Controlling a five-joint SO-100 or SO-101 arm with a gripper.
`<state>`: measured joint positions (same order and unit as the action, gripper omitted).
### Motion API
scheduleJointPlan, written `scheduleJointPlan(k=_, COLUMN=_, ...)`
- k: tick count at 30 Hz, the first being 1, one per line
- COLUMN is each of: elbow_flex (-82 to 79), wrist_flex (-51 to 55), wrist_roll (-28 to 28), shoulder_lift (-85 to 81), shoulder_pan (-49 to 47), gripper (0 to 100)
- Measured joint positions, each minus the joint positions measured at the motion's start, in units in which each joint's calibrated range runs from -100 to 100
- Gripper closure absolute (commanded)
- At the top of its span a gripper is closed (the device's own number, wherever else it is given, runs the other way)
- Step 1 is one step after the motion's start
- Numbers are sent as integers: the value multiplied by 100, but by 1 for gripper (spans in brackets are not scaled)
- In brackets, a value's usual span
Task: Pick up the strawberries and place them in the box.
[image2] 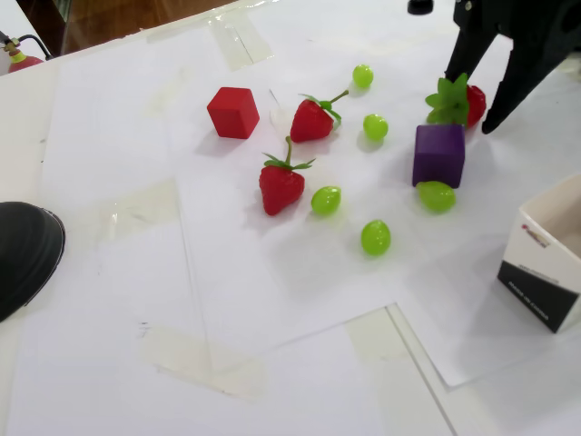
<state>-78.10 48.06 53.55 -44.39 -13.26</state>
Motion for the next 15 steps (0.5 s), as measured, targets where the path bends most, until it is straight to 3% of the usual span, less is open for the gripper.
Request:
scheduleJointPlan(k=7, elbow_flex=-27, wrist_flex=-40, wrist_roll=0, shoulder_lift=0, shoulder_pan=0, gripper=84)
scheduleJointPlan(k=15, elbow_flex=-100, wrist_flex=-332, wrist_roll=0, shoulder_lift=0, shoulder_pan=0, gripper=74)
